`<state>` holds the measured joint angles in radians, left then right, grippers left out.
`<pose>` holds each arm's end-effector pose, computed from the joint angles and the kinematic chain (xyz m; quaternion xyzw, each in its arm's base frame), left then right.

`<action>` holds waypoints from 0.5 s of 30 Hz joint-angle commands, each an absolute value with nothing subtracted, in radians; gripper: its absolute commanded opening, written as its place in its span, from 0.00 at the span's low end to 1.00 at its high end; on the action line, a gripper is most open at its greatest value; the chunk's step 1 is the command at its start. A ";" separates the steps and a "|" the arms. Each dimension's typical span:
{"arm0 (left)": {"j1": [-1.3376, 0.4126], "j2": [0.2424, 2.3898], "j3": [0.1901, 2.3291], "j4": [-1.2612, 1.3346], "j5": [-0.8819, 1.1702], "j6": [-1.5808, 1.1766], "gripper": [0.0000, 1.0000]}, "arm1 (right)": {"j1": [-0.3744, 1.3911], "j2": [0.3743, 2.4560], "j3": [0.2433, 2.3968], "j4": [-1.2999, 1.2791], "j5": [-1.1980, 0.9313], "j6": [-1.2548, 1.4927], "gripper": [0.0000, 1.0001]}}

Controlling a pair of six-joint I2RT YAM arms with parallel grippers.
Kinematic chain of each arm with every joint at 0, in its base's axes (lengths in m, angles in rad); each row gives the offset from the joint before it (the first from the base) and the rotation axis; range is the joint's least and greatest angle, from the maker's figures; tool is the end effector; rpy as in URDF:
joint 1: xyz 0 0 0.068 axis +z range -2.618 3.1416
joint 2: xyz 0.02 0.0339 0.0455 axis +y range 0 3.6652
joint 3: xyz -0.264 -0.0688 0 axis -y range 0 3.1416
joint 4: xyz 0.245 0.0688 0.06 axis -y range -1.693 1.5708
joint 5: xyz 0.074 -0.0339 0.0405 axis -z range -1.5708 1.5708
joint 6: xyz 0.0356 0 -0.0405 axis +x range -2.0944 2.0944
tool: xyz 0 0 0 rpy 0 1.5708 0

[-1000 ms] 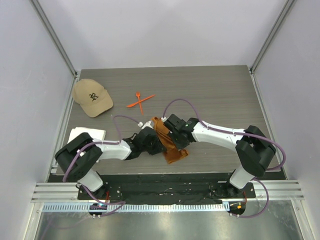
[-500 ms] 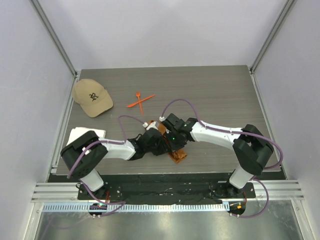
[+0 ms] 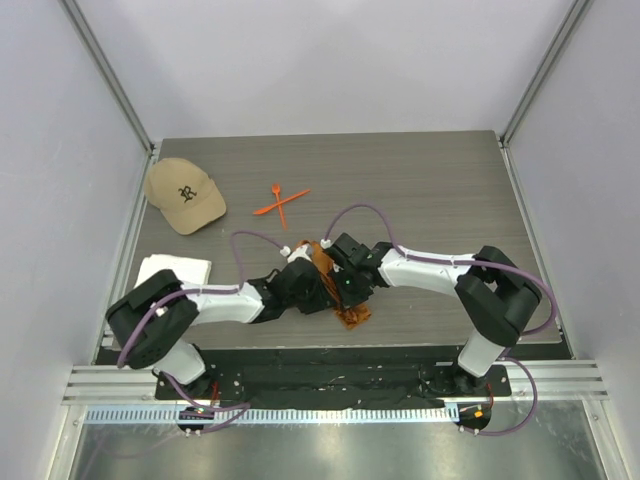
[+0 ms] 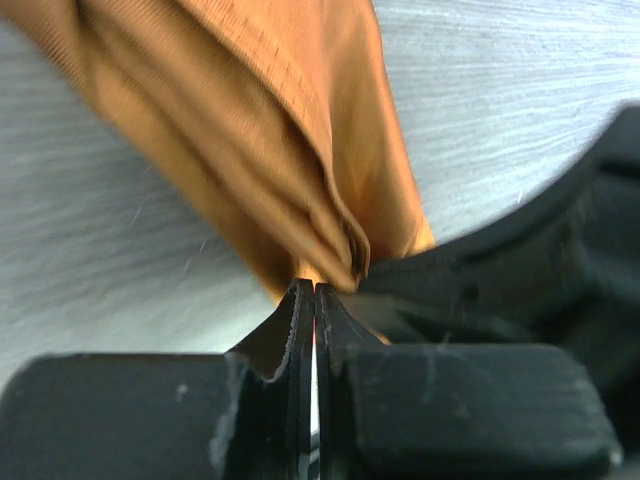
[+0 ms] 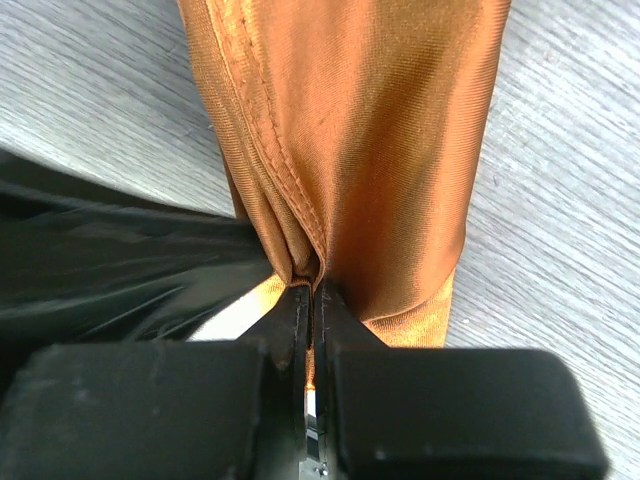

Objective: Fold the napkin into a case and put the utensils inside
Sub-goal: Smooth out the smaller rectangle-folded napkin at the center of the board.

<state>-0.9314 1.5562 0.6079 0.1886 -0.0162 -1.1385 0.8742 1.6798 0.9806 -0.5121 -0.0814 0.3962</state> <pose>0.1718 -0.2301 0.1379 -0.0982 0.9136 -0.3354 0.2078 0.1988 0.2422 0.1617 -0.2398 0.9534 0.1382 0.1200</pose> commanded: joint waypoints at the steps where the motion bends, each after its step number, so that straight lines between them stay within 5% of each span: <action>1: -0.933 1.425 0.597 0.077 -0.061 -1.088 0.07 | 0.868 1.697 0.934 -0.450 -0.107 0.400 0.01; 8: -0.683 1.223 0.615 -0.017 0.053 -1.017 0.25 | 0.870 1.701 0.914 -0.411 -0.135 0.413 0.01; 15: -0.592 1.475 0.794 0.081 0.215 -0.974 0.11 | 0.868 1.689 0.878 -0.391 -0.143 0.428 0.07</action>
<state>-0.5945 1.3624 0.7155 0.0135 0.0914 -1.0122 0.8623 1.6680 0.9321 -0.4004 -0.1513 0.4187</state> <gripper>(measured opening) 0.131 0.067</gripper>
